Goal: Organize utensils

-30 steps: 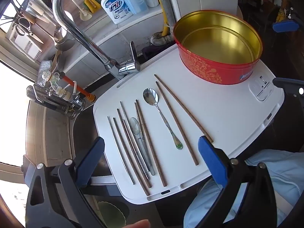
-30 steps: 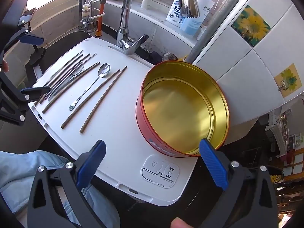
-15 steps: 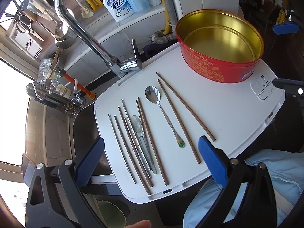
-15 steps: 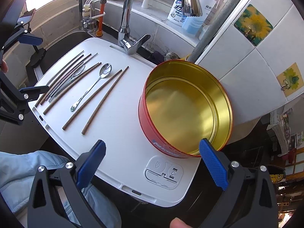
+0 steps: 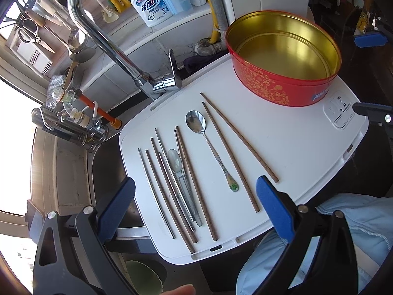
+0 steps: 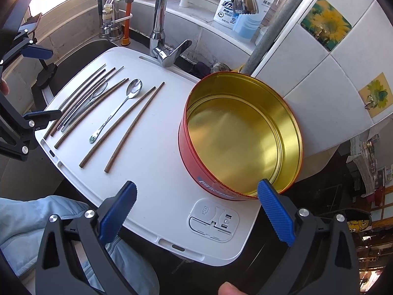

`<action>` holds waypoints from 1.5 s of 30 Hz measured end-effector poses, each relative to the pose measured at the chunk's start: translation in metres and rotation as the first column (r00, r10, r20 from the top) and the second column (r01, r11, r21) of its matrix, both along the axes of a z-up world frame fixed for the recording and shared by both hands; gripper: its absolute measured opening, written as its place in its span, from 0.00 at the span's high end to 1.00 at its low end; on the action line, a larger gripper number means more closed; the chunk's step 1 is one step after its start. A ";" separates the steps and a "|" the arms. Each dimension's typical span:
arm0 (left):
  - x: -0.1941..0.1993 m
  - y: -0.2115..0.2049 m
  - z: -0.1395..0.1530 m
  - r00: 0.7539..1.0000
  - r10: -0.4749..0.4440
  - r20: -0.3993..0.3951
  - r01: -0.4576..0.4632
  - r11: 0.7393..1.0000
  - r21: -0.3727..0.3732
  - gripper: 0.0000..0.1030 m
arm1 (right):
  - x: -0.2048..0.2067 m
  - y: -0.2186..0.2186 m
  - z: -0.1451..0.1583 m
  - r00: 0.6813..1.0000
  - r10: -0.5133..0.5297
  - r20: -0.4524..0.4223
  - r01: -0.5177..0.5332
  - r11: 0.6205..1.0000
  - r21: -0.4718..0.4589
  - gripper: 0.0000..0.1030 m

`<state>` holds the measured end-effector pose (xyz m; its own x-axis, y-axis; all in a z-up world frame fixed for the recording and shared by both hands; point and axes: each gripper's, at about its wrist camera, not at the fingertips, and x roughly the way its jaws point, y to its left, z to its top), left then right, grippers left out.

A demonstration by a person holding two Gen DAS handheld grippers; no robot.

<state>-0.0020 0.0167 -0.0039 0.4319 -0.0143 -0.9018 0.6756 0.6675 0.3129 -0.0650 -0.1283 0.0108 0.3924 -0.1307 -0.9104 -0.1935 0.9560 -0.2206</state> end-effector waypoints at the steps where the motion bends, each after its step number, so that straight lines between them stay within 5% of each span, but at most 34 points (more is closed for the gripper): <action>1: 0.001 0.000 0.000 1.000 0.001 0.000 -0.001 1.000 -0.001 0.06 | 0.000 0.000 0.000 1.000 0.000 0.000 0.000 1.000 0.001 0.04; 45: 0.002 -0.014 -0.003 1.000 0.007 -0.012 -0.007 1.000 -0.010 0.06 | 0.000 -0.014 -0.004 1.000 0.001 -0.006 -0.001 1.000 0.021 0.04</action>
